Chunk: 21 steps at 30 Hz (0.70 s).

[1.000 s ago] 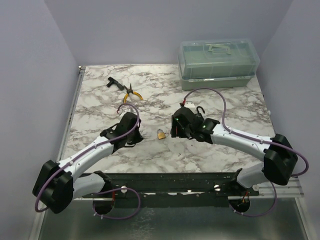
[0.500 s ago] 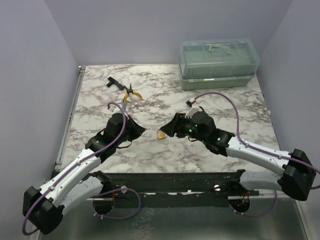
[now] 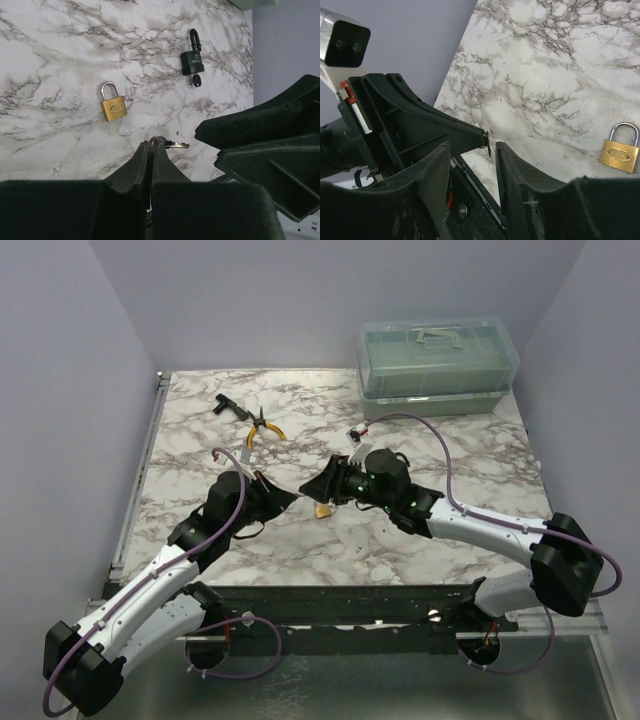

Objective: Unlock with the key

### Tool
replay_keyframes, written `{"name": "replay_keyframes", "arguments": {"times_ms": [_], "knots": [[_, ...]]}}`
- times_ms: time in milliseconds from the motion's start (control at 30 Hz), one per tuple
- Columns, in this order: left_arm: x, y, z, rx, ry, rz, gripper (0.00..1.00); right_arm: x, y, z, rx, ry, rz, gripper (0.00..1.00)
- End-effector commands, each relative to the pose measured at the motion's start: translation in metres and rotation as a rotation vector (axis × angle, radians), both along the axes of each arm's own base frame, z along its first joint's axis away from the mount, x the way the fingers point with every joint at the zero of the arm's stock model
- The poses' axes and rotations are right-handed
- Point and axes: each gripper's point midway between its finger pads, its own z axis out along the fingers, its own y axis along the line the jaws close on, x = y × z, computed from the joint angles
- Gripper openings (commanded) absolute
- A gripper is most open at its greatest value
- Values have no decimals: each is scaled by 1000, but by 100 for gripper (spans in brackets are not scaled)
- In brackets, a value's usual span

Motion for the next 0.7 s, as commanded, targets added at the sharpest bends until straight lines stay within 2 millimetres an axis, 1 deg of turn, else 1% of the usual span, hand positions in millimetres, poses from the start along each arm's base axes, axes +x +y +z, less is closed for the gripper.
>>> {"name": "replay_keyframes", "arguments": {"times_ms": [0,300,400,500,600,667], "knots": [[-2,-7,9,-53,-22,-25,0,0,10,3,9,-12,49,45],[-1,-9,10,-61,-29,-28,0,1,17,-11,-24,20,67,40],[-1,-10,8,-64,-27,-28,0,2,18,-16,-33,28,70,35],[-1,-10,6,-65,-23,-28,0,2,18,-19,-40,33,67,22],[-1,-10,6,-67,-25,-28,0,4,17,-20,-48,31,58,12],[-1,-9,6,-67,-27,-26,0,5,16,-21,-54,32,53,3]]}}
